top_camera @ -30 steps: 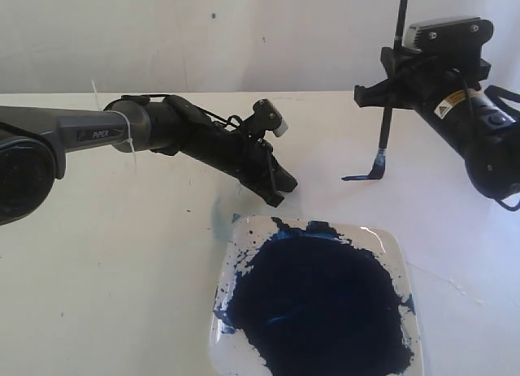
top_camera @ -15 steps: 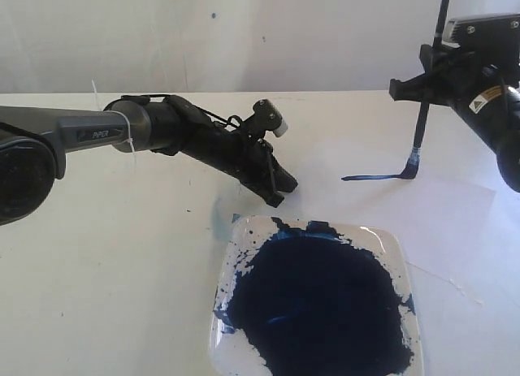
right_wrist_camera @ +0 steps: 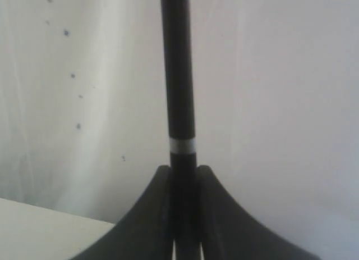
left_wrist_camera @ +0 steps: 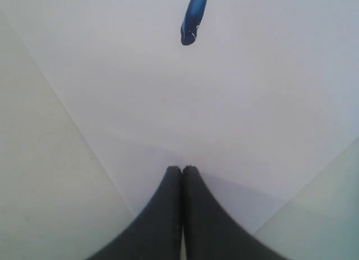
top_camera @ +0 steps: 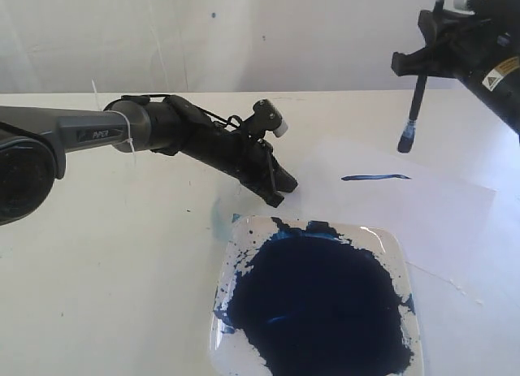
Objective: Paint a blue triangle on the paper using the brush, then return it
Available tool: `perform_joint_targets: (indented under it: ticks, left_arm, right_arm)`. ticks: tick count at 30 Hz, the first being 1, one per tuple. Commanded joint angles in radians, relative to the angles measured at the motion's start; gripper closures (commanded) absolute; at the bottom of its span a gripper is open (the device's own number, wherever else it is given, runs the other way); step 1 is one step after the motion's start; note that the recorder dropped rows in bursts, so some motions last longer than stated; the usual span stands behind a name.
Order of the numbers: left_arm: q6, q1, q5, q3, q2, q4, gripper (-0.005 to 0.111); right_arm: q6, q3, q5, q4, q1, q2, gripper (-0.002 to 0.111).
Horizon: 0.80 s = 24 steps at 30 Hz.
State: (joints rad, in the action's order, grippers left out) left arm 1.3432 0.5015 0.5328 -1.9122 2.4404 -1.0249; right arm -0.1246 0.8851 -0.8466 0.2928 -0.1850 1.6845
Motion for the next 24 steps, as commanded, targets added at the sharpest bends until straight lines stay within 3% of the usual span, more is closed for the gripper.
perform_joint_targets:
  ticks: [1, 5, 9, 12, 16, 24]
  left_arm:
    - [0.007, 0.003, 0.034, -0.003, -0.004, -0.006, 0.107]
    - [0.007, 0.003, 0.034, -0.003, -0.004, -0.006, 0.107]
    - [0.007, 0.003, 0.036, -0.003, -0.004, -0.006, 0.107]
    - [0.007, 0.003, 0.036, -0.003, -0.004, -0.006, 0.107]
    - [0.007, 0.003, 0.036, -0.003, -0.004, -0.006, 0.107]
    - [0.007, 0.003, 0.036, -0.003, -0.004, -0.006, 0.107]
  right_arm:
    - [-0.101, -0.002, 0.060, 0.013, -0.041, -0.055, 0.108]
    - [-0.013, -0.002, 0.088, -0.180, -0.128, -0.046, 0.108]
    - [0.255, 0.000, 0.064, -0.563, -0.242, -0.024, 0.108]
    - [0.379, 0.000, 0.012, -0.741, -0.307, -0.008, 0.108]
    - [0.394, 0.000, -0.041, -0.782, -0.354, 0.019, 0.108]
    - [0.390, 0.002, -0.136, -0.792, -0.354, 0.105, 0.108]
